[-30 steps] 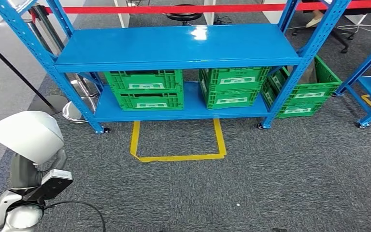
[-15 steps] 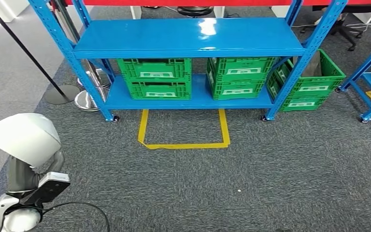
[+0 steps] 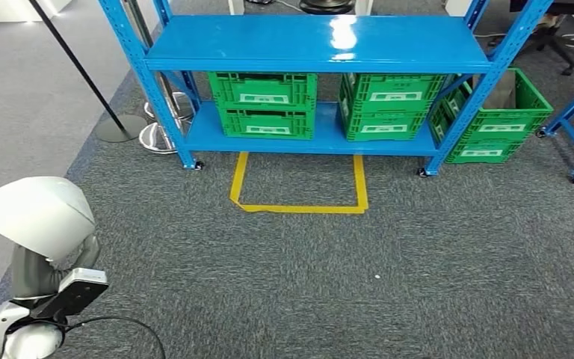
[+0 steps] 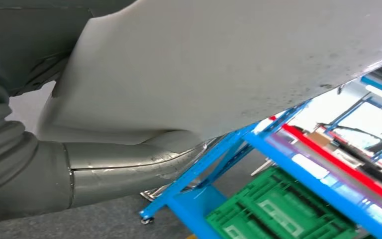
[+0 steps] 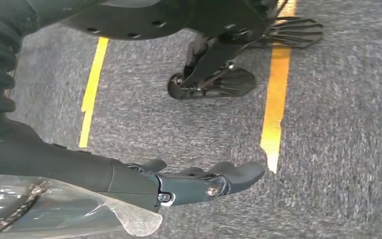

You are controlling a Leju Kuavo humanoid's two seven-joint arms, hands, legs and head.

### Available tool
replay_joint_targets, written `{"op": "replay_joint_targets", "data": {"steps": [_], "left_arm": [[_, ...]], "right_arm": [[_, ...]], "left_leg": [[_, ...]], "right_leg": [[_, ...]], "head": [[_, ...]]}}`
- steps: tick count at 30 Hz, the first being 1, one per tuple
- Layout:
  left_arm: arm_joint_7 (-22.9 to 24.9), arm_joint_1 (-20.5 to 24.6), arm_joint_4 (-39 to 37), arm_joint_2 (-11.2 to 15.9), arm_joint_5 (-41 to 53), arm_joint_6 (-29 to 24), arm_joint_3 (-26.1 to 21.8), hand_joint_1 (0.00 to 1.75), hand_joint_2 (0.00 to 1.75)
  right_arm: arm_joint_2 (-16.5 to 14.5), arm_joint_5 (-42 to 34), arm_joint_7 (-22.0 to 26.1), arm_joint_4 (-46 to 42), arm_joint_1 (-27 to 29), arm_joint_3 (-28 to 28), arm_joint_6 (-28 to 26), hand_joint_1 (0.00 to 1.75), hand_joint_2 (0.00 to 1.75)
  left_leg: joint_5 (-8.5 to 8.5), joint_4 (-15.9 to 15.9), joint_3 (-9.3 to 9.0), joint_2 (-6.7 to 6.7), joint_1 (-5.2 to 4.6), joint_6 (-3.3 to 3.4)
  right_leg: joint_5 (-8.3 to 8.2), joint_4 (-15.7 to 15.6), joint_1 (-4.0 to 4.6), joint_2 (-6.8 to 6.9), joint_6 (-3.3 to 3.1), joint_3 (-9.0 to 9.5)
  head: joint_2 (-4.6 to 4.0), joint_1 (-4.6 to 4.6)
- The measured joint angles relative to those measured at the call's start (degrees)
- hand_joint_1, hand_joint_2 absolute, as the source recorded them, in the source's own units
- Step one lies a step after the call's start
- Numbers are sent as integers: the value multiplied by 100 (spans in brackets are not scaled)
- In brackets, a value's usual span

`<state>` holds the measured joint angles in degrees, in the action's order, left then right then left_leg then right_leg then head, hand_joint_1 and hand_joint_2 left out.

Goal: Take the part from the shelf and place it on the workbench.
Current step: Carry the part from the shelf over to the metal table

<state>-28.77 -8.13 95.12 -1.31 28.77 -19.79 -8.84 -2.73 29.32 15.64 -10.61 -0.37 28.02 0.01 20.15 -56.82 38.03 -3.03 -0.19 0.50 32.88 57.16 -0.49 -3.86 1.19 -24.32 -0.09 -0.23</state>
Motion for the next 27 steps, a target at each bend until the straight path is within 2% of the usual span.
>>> {"op": "replay_joint_targets", "data": {"steps": [1, 2, 3, 4, 5, 7, 8, 9, 10, 11, 12, 13, 14, 15, 17, 18, 20, 21, 22, 23, 24, 25, 26, 27], "left_arm": [[-19, -11, 21, -2, -3, 9, 6, 175, 175], [-36, -34, 30, -4, -3, 14, 13, 175, 175], [-47, -61, 37, -7, -3, 17, 21, 175, 175], [-55, -87, 44, -10, -3, 20, 28, 175, 175], [-60, -104, 53, -12, -2, 22, 35, 175, 175], [-69, -120, 68, -17, 4, 24, 50, 175, 175], [-79, -133, 74, -22, 13, 24, 61, 175, 175], [-94, -152, 78, -27, 29, 23, 75, 175, 175], [-111, -172, 89, -34, 49, 23, 93, 175, 175], [-129, -192, 108, -41, 78, 20, 116, 175, 175], [-145, -207, 138, -48, 115, 17, 144, 175, 175], [-156, -216, 175, -54, 150, 13, 180, 175, 175], [-161, -224, 214, -63, 186, 6, 218, 175, 175], [-163, -232, 247, -74, 213, 0, 249, 175, 175], [-163, -257, 292, -92, 237, -9, 290, 175, 175], [-163, -271, 308, -105, 241, -12, 302, 175, 175], [-163, -277, 334, -127, 243, -19, 325, 175, 175], [-163, -276, 341, -141, 245, -22, 339, 175, 175], [-163, -274, 343, -149, 246, -23, 352, 175, 175], [-163, -279, 344, -160, 248, -23, 364, 175, 175], [-163, -287, 344, -169, 249, -23, 374, 175, 175], [-163, -293, 344, -177, 249, -23, 379, 175, 175], [-163, -296, 345, -184, 249, -23, 380, 175, 175], [-163, -297, 347, -188, 249, -23, 383, 175, 175]], "right_arm": [[0, 9, 2, 0, 7, 0, 1, 0, 175], [-2, 15, 1, 1, 15, 0, 1, 0, 175], [-4, 20, 1, 2, 23, 0, 0, 0, 175], [-6, 25, -1, 2, 33, 1, -2, 0, 175], [-7, 28, -1, 2, 41, 2, -4, 0, 175], [-1, 32, -2, 1, 60, 7, -13, 0, 175], [2, 33, -2, 1, 66, 9, -14, 0, 175], [3, 34, -2, 2, 68, 10, -16, 0, 175], [4, 35, -2, 2, 68, 10, -13, 0, 175], [4, 36, -2, 3, 67, 10, -10, 0, 175], [4, 36, -2, 2, 67, 10, -8, 0, 175], [4, 37, -2, 2, 66, 10, -5, 0, 175], [4, 37, -2, 2, 64, 11, -5, 0, 175], [5, 37, -2, 1, 58, 11, -5, 0, 175], [6, 37, -2, 0, 40, 11, -5, 0, 175], [10, 37, -1, -1, 32, 11, -5, 0, 175], [19, 37, 2, -1, 32, 10, -3, 0, 175], [24, 37, 2, 0, 43, 10, -2, 0, 175], [24, 37, 1, 1, 59, 9, -1, 0, 175], [24, 37, -1, 1, 75, 9, 1, 0, 175], [26, 37, -2, 1, 91, 10, 0, 0, 175], [29, 37, -2, 1, 99, 10, -1, 0, 175], [33, 37, -2, 1, 101, 11, -1, 0, 175], [39, 37, -2, 1, 101, 11, -1, 0, 175]], "left_leg": [[-77, -3, 42, -65, -7, -39], [-127, 12, 59, -109, -1, -65], [-86, -9, 81, -98, 2, -93], [73, -120, 119, -42, 7, -122], [337, -345, 177, 47, 14, -147], [913, -1082, 329, 195, 41, -207], [1040, -1437, 377, 227, 59, -231], [1031, -1657, 362, 247, 76, -247], [926, -1671, 255, 268, 88, -254], [787, -1472, 51, 306, 94, -249], [683, -1103, -233, 401, 91, -231], [646, -685, -518, 509, 72, -196], [653, -350, -727, 599, 52, -152], [686, -138, -845, 654, 30, -109], [732, -18, -856, 591, 21, -24], [728, 16, -845, 543, 33, 15], [690, 69, -813, 445, 60, 100], [667, 74, -783, 394, 56, 134], [646, 70, -749, 333, 46, 160], [628, 63, -719, 266, 32, 175], [612, 53, -694, 194, 18, 183], [601, 40, -676, 120, 7, 181], [593, 26, -666, 47, -2, 177], [587, 12, -658, -22, -7, 171]], "right_leg": [[113, -242, 2, -25, -38, 139], [97, -234, -1, 58, -79, 92], [59, -233, -7, 140, -118, 66], [12, -235, -16, 224, -161, 32], [-35, -237, -22, 310, -191, -11], [-117, -232, -13, 472, -219, -104], [-153, -228, -10, 552, -215, -154], [-184, -223, -9, 631, -207, -201], [-209, -218, -9, 706, -195, -242], [-229, -214, -9, 778, -178, -255], [-242, -210, -7, 846, -161, -255], [-252, -203, 3, 911, -140, -267], [-266, -195, 17, 970, -111, -255], [-277, -190, 30, 1026, -84, -262], [-289, -180, 45, 1119, -21, -264], [-253, -151, 41, 1060, 11, -297], [-18, 181, 26, 754, 61, -482], [168, 541, 15, 569, 71, -665], [344, 960, 9, 464, 72, -871], [456, 1324, 7, 420, 70, -1059], [462, 1518, 8, 403, 63, -1170], [349, 1475, 9, 390, 49, -1166], [144, 1214, 9, 352, 27, -1054], [-84, 829, 9, 242, -2, -878]], "head": [[0, -4], [0, -3], [0, -10], [0, -24], [0, -40], [0, -65], [0, -65], [0, -66], [0, -67], [0, -69], [0, -69], [0, -70], [0, -64], [0, -63], [0, -55], [0, -51], [0, -29], [0, -19], [0, -15], [0, -14], [0, -14], [0, -14], [0, -14], [0, -14]]}}
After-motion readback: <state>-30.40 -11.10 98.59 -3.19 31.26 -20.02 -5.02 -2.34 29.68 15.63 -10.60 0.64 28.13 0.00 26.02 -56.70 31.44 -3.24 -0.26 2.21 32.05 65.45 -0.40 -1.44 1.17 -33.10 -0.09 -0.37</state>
